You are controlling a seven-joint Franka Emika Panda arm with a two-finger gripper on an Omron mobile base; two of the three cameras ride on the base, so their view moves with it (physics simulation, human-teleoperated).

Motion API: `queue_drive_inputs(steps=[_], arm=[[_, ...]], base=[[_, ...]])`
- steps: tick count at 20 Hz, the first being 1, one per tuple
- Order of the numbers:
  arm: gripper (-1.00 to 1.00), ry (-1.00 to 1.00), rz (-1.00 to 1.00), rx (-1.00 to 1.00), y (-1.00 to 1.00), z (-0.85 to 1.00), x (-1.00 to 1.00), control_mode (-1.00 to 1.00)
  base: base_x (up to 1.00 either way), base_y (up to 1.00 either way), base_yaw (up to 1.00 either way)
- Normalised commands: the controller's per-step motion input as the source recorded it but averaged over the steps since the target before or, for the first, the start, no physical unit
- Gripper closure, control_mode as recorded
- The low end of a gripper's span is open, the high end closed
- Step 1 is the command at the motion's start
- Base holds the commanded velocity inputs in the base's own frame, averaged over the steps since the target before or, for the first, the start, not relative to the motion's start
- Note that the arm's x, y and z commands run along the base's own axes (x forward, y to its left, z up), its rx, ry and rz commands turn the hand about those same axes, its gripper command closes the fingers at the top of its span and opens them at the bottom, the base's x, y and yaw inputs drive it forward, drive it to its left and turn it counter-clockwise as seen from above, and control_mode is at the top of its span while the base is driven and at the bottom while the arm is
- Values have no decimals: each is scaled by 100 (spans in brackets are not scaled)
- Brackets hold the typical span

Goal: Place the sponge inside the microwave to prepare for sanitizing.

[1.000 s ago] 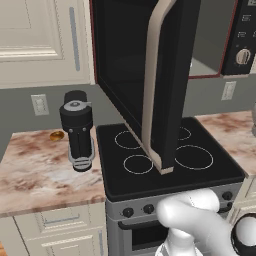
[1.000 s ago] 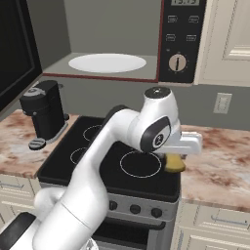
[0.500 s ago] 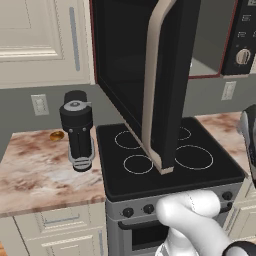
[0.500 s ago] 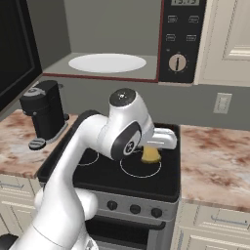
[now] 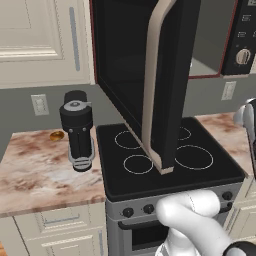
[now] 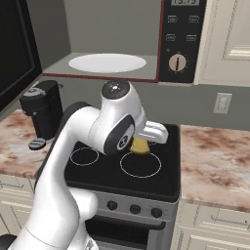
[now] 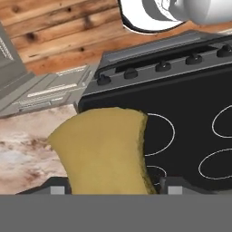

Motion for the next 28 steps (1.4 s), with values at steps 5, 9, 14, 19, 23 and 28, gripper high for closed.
queue_drive_inputs(steps=[5,9,14,19,23,28], arm=[[100,-15,-1,4,30,32,0,-100],[100,-14,0,-1,67,15,0,-100],[100,-17,0,-1,66,46,-1,-100],[100,-17,0,-3,37,51,-2,-100],[100,-19,1,-4,38,43,-7,-100],[100,-10,3,-10,46,60,0,-100]], base=[[0,0,0],[0,0,0],[0,0,0],[0,0,0],[0,0,0],[0,0,0]])
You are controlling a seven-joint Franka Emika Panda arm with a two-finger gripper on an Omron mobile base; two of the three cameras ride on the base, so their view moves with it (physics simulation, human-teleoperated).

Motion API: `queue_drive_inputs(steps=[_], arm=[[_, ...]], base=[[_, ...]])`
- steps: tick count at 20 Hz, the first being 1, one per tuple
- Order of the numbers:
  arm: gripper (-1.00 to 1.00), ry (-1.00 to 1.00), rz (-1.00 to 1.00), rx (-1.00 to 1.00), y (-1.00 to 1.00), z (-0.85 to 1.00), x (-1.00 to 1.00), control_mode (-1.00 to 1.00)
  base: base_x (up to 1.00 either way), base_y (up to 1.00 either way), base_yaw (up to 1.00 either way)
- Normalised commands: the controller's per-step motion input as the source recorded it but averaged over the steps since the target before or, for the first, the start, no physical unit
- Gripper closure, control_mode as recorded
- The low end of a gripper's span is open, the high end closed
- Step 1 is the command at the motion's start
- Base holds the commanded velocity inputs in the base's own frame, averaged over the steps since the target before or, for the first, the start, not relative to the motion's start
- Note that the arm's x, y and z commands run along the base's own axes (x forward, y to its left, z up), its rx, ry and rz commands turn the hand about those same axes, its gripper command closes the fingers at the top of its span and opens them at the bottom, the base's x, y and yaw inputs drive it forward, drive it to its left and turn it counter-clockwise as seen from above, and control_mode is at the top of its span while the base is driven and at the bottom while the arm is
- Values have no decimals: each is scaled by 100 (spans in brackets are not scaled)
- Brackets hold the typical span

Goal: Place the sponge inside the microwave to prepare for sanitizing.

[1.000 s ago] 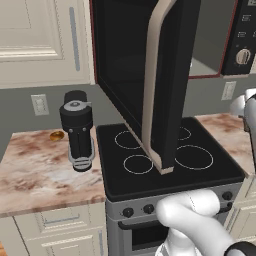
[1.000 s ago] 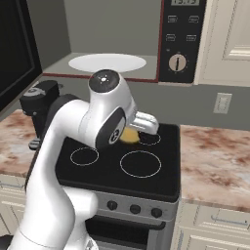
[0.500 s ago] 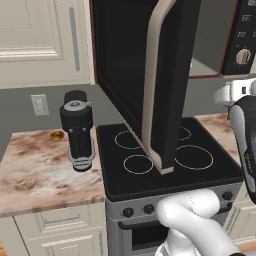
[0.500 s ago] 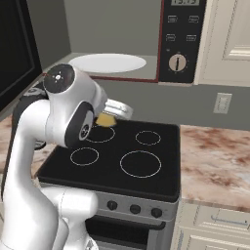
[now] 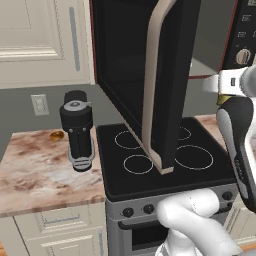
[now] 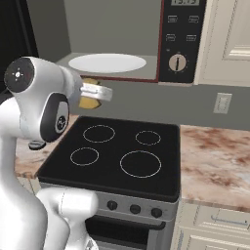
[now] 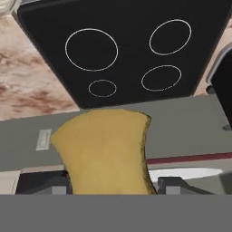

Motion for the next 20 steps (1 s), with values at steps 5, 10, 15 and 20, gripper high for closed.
queue_drive_inputs(steps=[5,10,15,20], arm=[[100,-1,0,-9,22,44,-1,-100],[100,4,0,-2,12,36,0,-100],[100,1,3,0,28,25,1,-100],[100,2,0,0,33,0,22,-100]], base=[[0,0,0],[0,0,0],[0,0,0],[0,0,0]])
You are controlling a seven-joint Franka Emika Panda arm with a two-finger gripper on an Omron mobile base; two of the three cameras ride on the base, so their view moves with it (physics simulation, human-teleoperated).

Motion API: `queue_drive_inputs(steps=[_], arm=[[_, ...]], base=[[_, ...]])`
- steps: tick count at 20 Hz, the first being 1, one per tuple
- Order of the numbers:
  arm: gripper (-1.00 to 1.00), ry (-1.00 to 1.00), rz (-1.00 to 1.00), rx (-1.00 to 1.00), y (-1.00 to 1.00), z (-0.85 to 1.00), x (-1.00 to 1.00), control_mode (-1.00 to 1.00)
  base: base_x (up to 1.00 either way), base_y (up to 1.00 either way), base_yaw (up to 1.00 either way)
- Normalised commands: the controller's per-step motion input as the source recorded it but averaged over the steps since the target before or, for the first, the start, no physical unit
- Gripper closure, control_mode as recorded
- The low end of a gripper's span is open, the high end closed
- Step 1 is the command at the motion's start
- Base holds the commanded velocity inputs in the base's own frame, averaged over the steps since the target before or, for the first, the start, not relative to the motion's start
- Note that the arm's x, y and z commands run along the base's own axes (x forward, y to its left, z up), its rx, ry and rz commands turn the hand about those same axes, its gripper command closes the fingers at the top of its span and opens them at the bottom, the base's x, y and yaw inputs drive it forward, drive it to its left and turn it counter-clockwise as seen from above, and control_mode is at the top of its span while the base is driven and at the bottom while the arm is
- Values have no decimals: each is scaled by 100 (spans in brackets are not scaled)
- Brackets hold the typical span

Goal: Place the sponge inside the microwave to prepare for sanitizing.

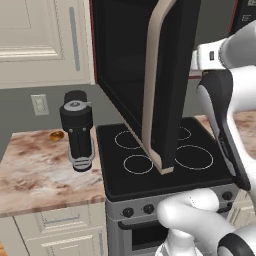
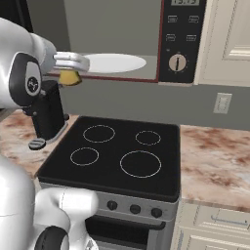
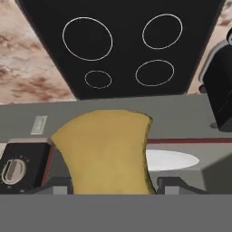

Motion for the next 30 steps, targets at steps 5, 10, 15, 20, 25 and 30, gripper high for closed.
queue_drive_inputs(steps=[5,10,15,20,25,30], arm=[[100,9,0,0,5,0,43,-100],[100,14,0,0,0,0,68,-100],[100,6,0,0,0,0,63,-100],[100,0,0,0,0,-1,58,-100],[100,0,0,0,0,-8,69,-100],[100,0,0,0,0,-7,75,-100]], base=[[0,0,0],[0,0,0],[0,0,0],[0,0,0],[0,0,0],[0,0,0]])
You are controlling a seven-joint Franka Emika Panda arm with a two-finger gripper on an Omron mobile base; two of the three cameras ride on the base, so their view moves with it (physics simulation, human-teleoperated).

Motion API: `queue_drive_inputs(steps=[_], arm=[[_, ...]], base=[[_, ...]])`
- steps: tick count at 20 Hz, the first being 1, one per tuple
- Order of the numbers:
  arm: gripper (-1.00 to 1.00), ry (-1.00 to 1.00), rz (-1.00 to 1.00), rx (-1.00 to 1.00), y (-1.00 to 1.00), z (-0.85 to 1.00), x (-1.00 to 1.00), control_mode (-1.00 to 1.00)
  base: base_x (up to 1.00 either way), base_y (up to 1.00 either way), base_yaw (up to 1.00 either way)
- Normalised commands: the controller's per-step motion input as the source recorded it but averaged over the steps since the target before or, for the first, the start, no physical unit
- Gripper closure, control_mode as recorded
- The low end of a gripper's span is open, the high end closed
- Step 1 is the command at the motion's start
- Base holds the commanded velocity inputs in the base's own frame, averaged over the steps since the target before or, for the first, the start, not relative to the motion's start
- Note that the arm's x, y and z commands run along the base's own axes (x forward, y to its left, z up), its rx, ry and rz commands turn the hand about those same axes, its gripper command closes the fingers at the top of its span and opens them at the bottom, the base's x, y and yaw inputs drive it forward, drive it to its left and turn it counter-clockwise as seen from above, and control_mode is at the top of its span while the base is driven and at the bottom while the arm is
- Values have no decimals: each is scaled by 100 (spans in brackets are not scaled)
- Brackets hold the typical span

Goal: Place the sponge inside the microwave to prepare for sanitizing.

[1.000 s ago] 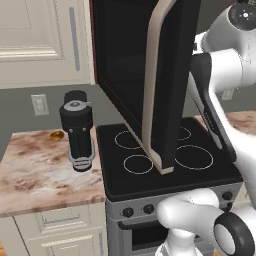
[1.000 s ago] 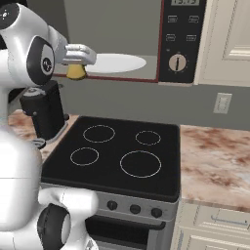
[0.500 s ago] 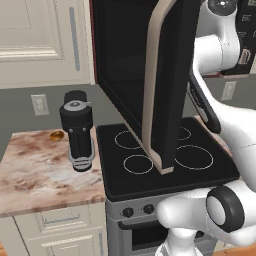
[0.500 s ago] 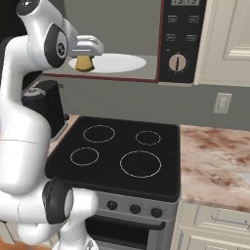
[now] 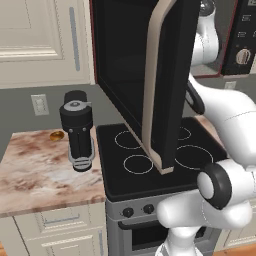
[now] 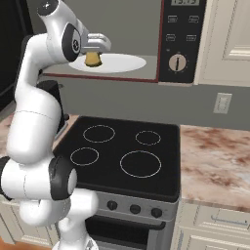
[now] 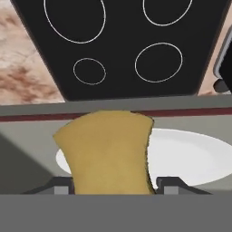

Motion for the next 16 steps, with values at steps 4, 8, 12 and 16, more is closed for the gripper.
queue_drive_inputs(steps=[4,8,12,16], arm=[[100,2,0,0,0,-3,65,-100],[100,0,0,0,0,-7,43,-100],[100,1,0,0,0,-8,14,-100],[100,0,0,0,0,0,-25,-100]], base=[[0,0,0],[0,0,0],[0,0,0],[0,0,0]])
